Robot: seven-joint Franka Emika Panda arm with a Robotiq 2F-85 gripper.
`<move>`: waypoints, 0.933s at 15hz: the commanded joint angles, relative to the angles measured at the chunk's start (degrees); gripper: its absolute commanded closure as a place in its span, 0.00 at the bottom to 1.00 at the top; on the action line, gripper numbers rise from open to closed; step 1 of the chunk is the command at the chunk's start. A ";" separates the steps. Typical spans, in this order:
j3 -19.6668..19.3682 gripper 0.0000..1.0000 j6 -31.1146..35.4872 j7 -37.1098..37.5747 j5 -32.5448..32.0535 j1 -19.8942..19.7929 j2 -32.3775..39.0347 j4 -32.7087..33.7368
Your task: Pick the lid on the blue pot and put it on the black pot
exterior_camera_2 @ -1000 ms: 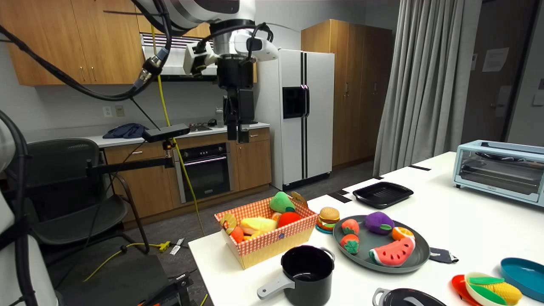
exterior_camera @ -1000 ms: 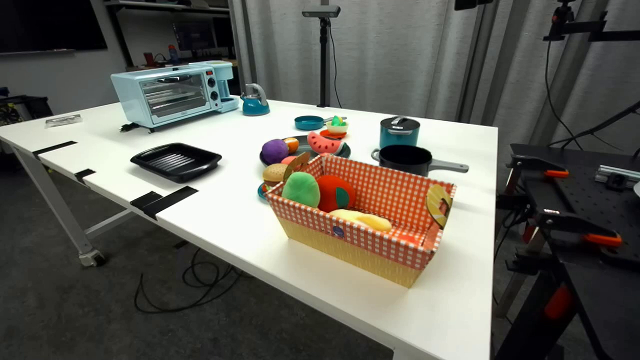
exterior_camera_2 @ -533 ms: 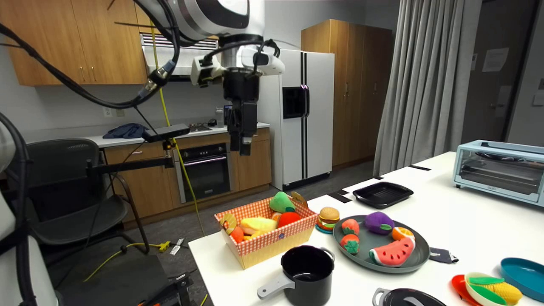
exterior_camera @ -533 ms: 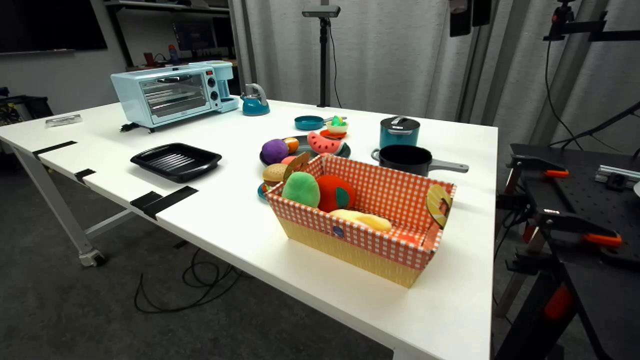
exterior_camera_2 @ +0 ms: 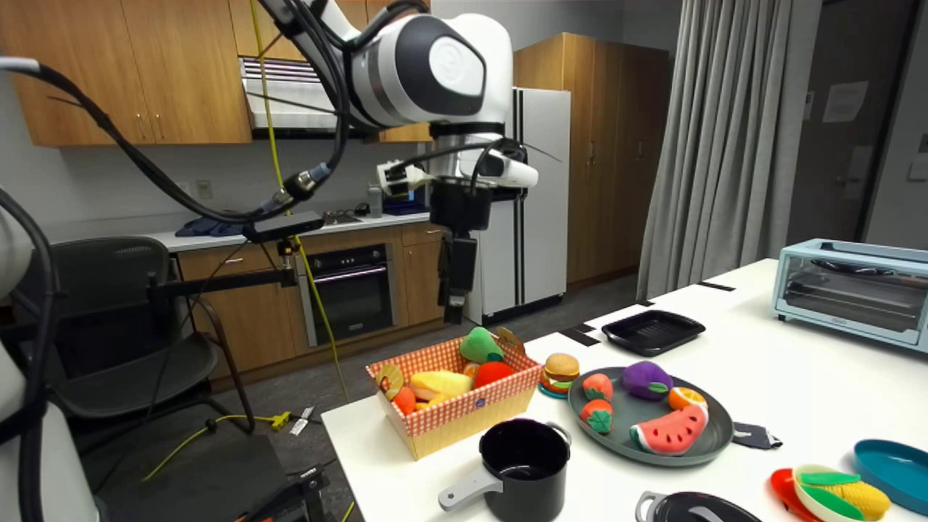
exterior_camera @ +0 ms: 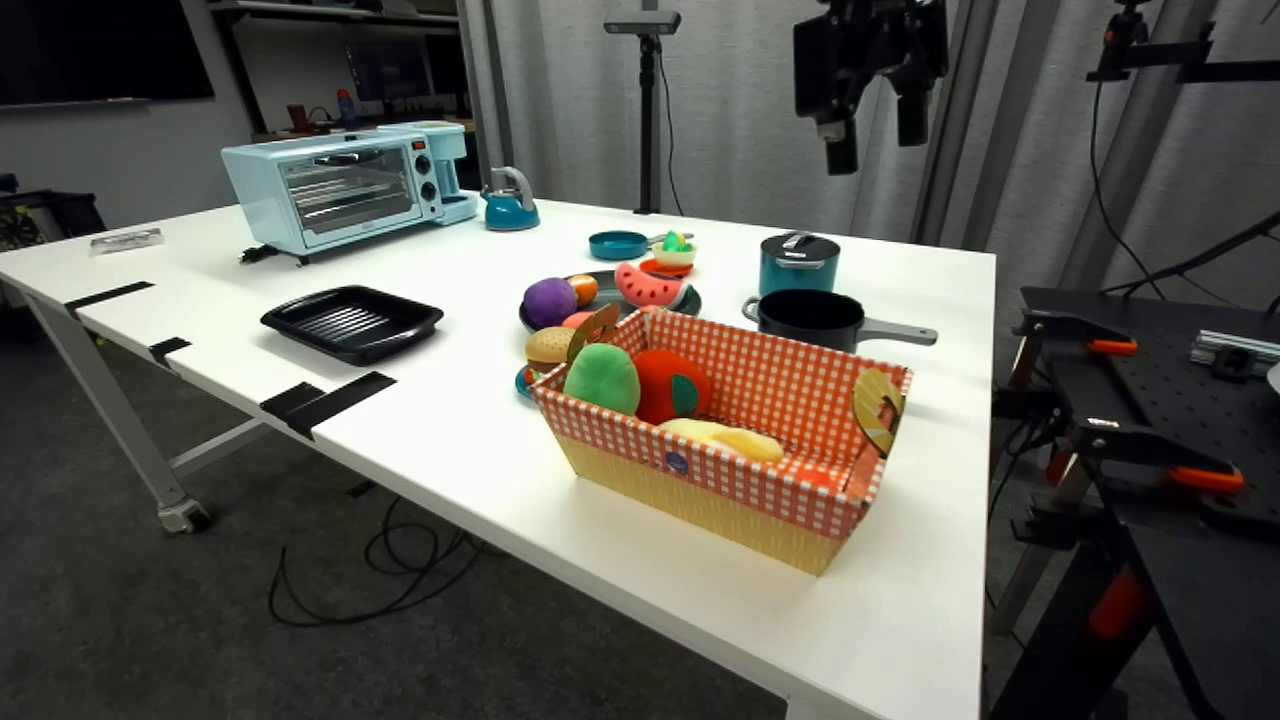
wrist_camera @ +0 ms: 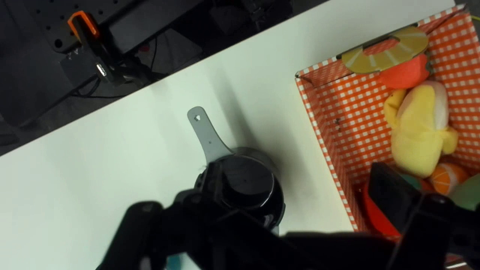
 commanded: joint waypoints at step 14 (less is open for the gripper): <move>-13.25 0.00 14.42 31.23 -9.22 -3.67 13.62 3.78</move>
